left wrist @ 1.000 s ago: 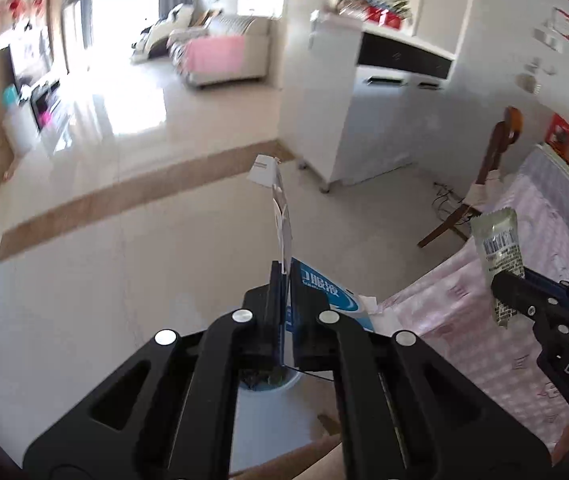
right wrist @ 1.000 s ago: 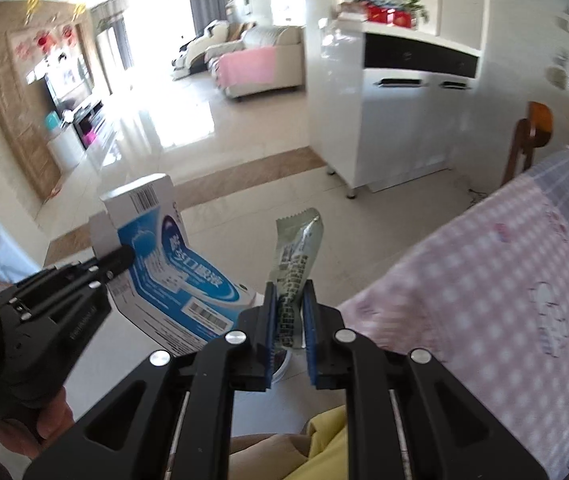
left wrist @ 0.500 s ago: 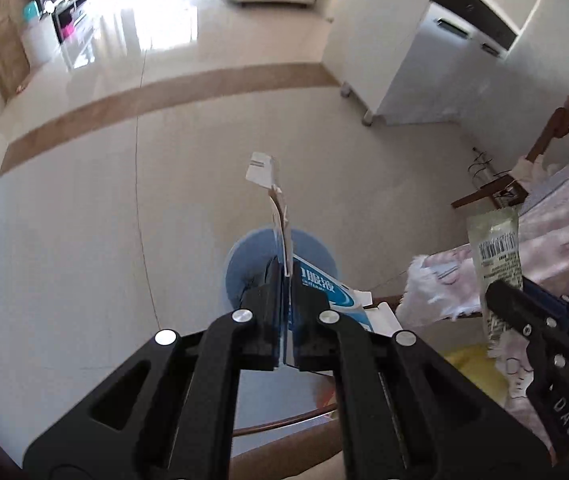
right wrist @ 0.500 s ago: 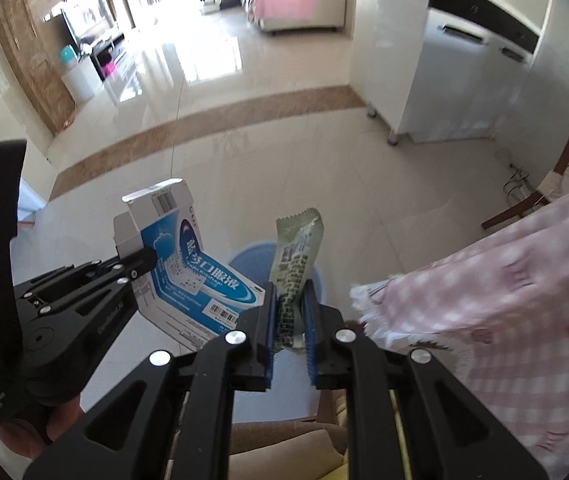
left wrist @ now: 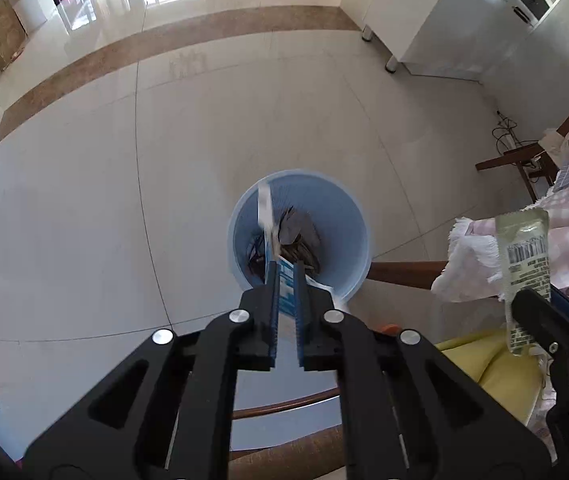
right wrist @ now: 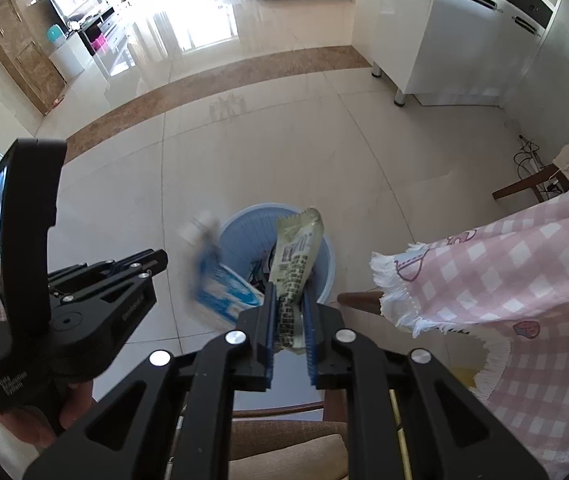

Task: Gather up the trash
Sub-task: 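Carry the medicine box and silver strip to the wastebasket and open both grippers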

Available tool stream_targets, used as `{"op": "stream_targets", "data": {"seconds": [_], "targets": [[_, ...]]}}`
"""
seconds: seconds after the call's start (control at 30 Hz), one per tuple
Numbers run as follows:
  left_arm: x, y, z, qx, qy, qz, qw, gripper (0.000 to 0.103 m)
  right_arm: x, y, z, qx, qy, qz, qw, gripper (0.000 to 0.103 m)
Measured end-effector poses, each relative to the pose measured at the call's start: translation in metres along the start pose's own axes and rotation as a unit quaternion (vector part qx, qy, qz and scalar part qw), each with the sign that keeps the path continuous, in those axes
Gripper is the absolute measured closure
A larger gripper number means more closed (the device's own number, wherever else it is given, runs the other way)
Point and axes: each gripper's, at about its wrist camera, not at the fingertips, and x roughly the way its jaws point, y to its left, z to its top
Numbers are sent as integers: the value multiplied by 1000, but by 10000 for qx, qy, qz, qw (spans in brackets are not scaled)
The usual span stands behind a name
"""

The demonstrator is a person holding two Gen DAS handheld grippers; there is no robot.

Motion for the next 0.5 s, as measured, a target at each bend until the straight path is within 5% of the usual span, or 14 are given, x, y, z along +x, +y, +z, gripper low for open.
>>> {"op": "stream_targets", "data": {"seconds": [0.33, 0.37, 0.4, 0.43, 0.5], "targets": [[-2, 13, -2, -54, 23, 82, 9999, 94, 17, -6, 7, 22, 143, -53, 9999, 90], [-4, 13, -3, -36, 13, 119, 9999, 90, 17, -5, 7, -1, 144, -44, 9999, 90], [-7, 15, -5, -23, -17, 191, 9998, 72, 17, -2, 6, -7, 151, -26, 9999, 90], [-11, 17, -7, -29, -90, 259, 9996, 43, 18, 0, 7, -12, 160, 2, 9999, 90], [-23, 19, -11, -12, -384, 335, 9987, 38, 19, 5, 9, -31, 148, 106, 9998, 87]]}}
